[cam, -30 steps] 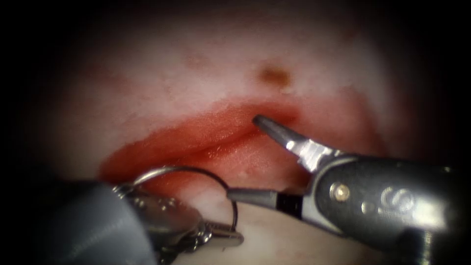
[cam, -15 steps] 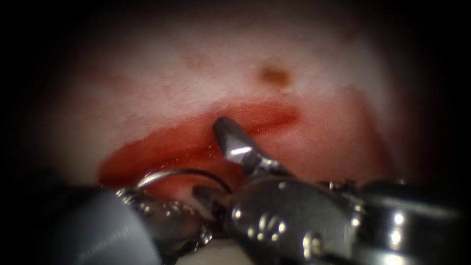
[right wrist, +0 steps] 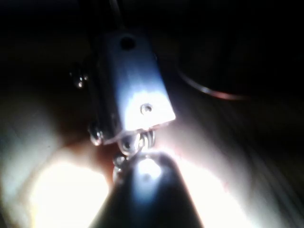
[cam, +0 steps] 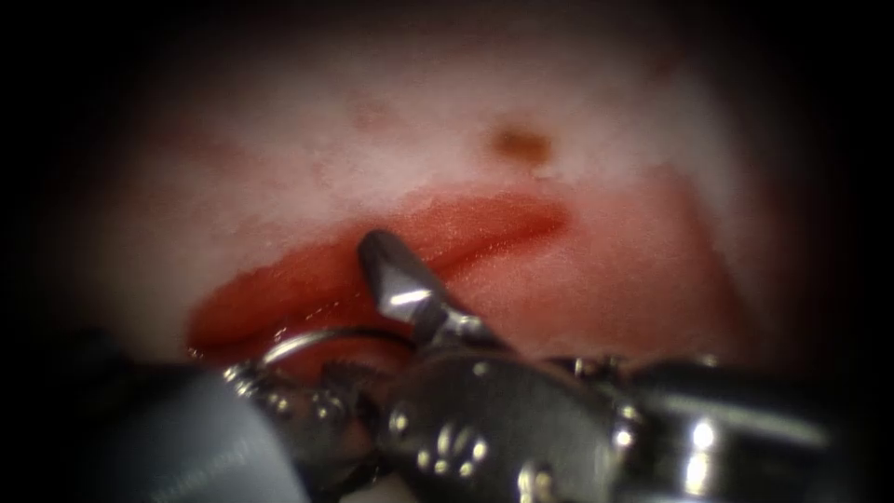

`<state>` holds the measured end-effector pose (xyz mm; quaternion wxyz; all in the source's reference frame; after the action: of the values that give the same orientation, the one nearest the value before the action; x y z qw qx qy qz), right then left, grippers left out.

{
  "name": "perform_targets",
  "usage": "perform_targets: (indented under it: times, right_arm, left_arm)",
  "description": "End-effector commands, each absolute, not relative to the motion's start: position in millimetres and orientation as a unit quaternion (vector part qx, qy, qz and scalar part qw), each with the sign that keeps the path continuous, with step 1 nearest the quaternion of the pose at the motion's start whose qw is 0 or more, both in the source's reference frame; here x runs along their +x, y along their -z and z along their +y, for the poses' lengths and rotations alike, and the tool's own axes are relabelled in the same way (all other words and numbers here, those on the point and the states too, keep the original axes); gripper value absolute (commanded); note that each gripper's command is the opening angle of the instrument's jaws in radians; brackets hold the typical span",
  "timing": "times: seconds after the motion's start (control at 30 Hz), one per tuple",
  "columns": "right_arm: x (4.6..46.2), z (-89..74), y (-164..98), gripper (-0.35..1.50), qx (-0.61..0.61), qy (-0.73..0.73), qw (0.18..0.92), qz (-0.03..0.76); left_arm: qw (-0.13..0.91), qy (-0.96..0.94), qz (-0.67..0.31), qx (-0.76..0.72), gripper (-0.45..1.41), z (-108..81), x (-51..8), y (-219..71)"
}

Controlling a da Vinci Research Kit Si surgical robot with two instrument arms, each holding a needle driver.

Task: Wound Closure
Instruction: Hand the needle to the right gripper.

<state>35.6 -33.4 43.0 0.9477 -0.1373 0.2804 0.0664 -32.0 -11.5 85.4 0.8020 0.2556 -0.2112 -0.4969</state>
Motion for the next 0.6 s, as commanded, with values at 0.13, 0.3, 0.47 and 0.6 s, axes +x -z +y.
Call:
perform_targets:
  times: [0.13, 0.3, 0.47, 0.6]
  right_arm:
    - [37.0, -32.6, -42.6, 0.82, -0.143, -0.057, 0.947, 0.280]
    - [37.0, -32.9, -43.2, 0.55, -0.146, -0.055, 0.947, 0.280]
    - [36.9, -33.3, -43.6, -0.35, -0.131, -0.050, 0.952, 0.271]
    - [36.9, -33.6, -44.3, -0.35, -0.100, -0.038, 0.962, 0.250]
  left_arm:
    - [0.803, 0.495, -0.213, 0.255, -0.45, -10.4, -32.5, -85.1]
    - [0.806, 0.488, -0.215, 0.254, -0.45, -10.4, -32.6, -84.9]
    - [0.808, 0.486, -0.216, 0.255, -0.45, -10.4, -32.7, -84.9]
    - [0.812, 0.479, -0.218, 0.253, -0.45, -10.5, -32.8, -84.8]
